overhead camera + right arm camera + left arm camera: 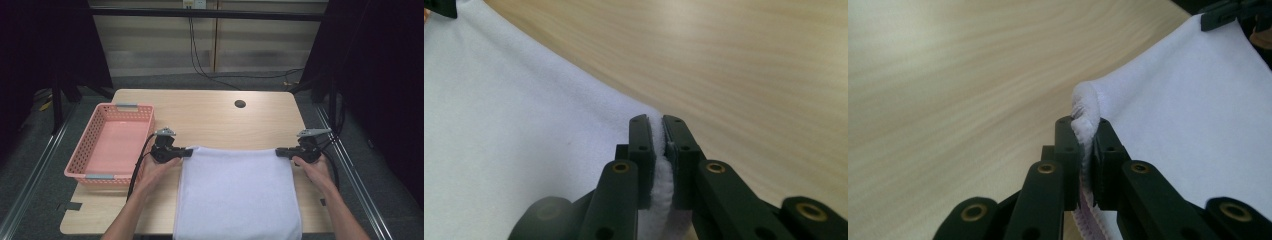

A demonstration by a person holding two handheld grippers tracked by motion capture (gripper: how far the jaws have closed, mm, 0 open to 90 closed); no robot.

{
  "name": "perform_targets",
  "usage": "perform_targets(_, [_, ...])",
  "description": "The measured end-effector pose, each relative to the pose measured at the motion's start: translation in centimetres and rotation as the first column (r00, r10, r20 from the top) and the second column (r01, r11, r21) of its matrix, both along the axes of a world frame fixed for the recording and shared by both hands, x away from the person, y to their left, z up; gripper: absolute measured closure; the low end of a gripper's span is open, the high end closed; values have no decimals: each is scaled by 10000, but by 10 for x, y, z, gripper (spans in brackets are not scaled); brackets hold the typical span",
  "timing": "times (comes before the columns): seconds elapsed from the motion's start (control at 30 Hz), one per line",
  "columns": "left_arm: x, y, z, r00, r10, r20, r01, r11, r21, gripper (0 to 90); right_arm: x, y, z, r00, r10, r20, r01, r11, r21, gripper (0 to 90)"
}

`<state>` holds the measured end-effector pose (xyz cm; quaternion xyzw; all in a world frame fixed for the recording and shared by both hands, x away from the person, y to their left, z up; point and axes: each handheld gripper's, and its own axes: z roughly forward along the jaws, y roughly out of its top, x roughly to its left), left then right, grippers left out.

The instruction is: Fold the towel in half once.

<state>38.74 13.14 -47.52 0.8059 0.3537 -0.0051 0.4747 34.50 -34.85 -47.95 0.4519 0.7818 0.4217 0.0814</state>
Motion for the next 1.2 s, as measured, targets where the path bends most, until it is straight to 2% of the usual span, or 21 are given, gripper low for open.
perform_targets(0.13, [4,0,18,9992,33,389,-28,9999,-117,844,2,-5,22,9979,-239,599,218,9991,356,841])
perform_targets(0.2, [7,0,26,9984,144,548,-140,9999,-67,844,5,-6,33,9964,-176,825,148,9993,342,842])
perform_targets(0.27, [12,1,32,9977,214,649,-201,9996,-207,844,9,-7,43,9941,-217,1061,182,9993,333,843])
perform_targets(0.3, [15,1,35,9974,300,657,-281,9991,-303,845,11,-8,47,9932,-270,1129,234,9992,337,842])
perform_targets(0.4, [26,-3,43,9956,330,873,-318,9994,-148,846,21,-9,57,9915,-348,1257,319,9992,248,843])
perform_targets(0.5, [38,-6,53,9933,443,1066,-417,9988,-267,847,32,-9,65,9892,-482,1381,467,9988,143,843])
perform_targets(0.6, [48,-5,61,9906,635,1216,-595,9976,-360,847,43,-11,75,9841,-797,1585,759,9967,297,844])
perform_targets(0.67, [46,-4,67,9875,741,1389,-678,9965,-494,848,47,-11,82,9814,-861,1714,790,9957,477,845])
perform_targets(0.73, [37,-2,68,9859,677,1529,-567,9955,-757,848,43,-11,87,9775,-831,1941,703,9949,720,846])
perform_targets(0.83, [15,2,71,9823,222,1858,-111,9981,-605,848,24,-9,92,9748,-325,2206,180,9976,672,846])
perform_targets(0.9, [-5,7,73,9792,-72,2029,244,9963,-821,848,4,-11,91,9729,-110,2310,-56,9974,714,846])
perform_targets(1.0, [-34,14,71,9747,-432,2191,609,9953,-748,846,-30,-15,86,9700,215,2420,-424,9958,813,845])
perform_targets(1.07, [-57,16,67,9708,-667,2304,837,9944,-651,843,-52,-15,83,9688,502,2429,-676,9956,641,845])
perform_targets(1.1, [-66,17,65,9702,-871,2262,1037,9926,-625,841,-63,-14,80,9688,596,2407,-790,9943,717,845])
perform_targets(1.13, [-75,17,60,9735,-963,2075,1131,9911,-709,839,-74,-12,78,9691,702,2364,-873,9942,628,844])
perform_targets(1.2, [-93,21,50,9743,-1135,1945,1310,9882,-798,839,-94,-10,70,9722,902,2161,-1012,9941,404,843])
